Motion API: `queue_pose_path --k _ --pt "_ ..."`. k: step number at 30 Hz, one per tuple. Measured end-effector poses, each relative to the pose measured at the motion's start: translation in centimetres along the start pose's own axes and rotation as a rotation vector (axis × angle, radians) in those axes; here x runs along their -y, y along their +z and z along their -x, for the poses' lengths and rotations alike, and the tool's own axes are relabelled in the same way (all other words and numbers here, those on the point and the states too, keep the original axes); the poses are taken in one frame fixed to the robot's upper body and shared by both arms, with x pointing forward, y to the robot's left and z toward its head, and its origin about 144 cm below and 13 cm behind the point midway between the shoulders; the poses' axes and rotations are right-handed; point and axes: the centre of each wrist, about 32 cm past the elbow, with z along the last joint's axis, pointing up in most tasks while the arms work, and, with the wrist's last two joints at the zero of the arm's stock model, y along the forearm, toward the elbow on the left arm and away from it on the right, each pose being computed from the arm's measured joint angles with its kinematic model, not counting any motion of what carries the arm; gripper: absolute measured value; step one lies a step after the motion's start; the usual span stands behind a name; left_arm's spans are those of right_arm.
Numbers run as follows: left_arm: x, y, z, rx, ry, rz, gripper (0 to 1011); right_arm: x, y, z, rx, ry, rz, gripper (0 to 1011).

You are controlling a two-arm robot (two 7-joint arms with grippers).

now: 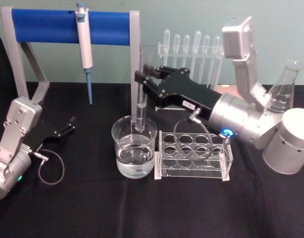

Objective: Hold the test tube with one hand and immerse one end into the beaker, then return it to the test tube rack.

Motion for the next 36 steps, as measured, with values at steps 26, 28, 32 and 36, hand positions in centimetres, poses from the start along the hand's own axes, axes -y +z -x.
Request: queue_pose_path --k 26,28,32,36 --pt "0.0 0.0 0.0 0.0 0.0 0.0 1000 -1.4 -7.5 0.1 0.003 0.054 0.084 224" --pt "0.0 0.0 0.0 0.0 0.0 0.0 1000 -1.4 -7.6 0.2 0.004 0.053 0.087 224" --pt "0.0 0.0 0.0 0.0 0.0 0.0 1000 -1.3 -7.7 0.2 0.009 0.051 0.092 224" --pt "0.0 0.0 0.0 0.0 0.0 0.0 1000 -1.3 -7.7 0.2 0.009 0.051 0.092 224"
